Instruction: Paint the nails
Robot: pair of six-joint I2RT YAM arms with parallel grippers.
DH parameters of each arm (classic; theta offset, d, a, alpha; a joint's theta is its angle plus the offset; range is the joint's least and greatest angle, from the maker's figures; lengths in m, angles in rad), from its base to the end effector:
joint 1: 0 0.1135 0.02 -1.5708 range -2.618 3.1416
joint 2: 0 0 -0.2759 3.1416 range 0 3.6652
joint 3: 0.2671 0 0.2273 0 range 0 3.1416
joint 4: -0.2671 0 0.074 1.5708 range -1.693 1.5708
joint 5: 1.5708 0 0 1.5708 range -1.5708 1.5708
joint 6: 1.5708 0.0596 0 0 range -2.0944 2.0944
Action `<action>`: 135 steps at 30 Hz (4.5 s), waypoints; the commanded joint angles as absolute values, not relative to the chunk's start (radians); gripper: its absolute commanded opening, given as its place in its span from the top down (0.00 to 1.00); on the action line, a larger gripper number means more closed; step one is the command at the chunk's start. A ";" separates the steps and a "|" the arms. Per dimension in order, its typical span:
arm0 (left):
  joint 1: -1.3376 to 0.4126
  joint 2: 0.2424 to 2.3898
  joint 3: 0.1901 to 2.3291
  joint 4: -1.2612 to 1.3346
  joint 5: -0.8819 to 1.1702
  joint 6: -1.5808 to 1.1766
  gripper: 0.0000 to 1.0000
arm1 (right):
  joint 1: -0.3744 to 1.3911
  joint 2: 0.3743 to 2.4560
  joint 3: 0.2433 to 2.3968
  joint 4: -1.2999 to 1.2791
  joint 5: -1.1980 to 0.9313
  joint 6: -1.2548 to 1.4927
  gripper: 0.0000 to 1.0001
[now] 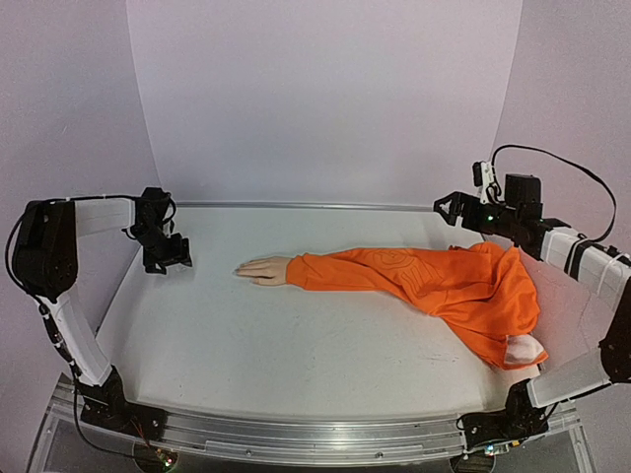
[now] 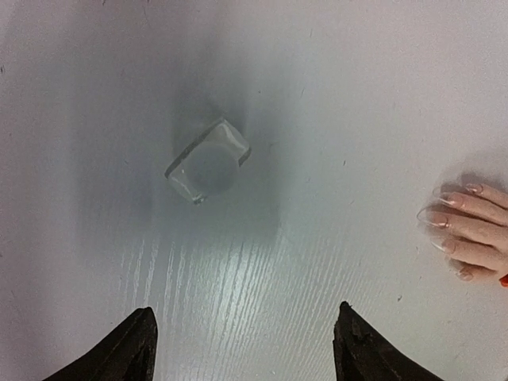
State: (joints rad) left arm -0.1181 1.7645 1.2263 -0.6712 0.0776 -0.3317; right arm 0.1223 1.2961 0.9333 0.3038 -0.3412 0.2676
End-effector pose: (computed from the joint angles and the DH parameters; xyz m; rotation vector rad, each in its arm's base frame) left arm 0.3364 -0.0446 0.1986 -0.2785 2.7844 -0.2199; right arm 0.2967 0.0566 0.3497 -0.1462 1.6511 0.5753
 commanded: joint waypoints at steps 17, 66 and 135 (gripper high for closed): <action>-0.102 1.946 1.537 -0.768 -0.087 -0.300 0.51 | 0.114 1.271 0.997 0.392 -0.415 0.255 0.02; -0.256 1.804 1.535 -0.838 0.440 -0.270 1.00 | 0.367 1.391 0.969 0.517 -0.619 0.223 0.02; -0.535 1.603 1.600 -0.800 0.357 -0.832 0.95 | 0.977 1.987 1.345 0.887 0.135 -0.108 1.00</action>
State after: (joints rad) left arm -0.5423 1.6928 1.6016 -0.8883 0.4313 -0.7532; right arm 1.0073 2.0415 1.3216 0.8490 0.0635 -0.0719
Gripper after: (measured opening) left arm 0.140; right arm 0.212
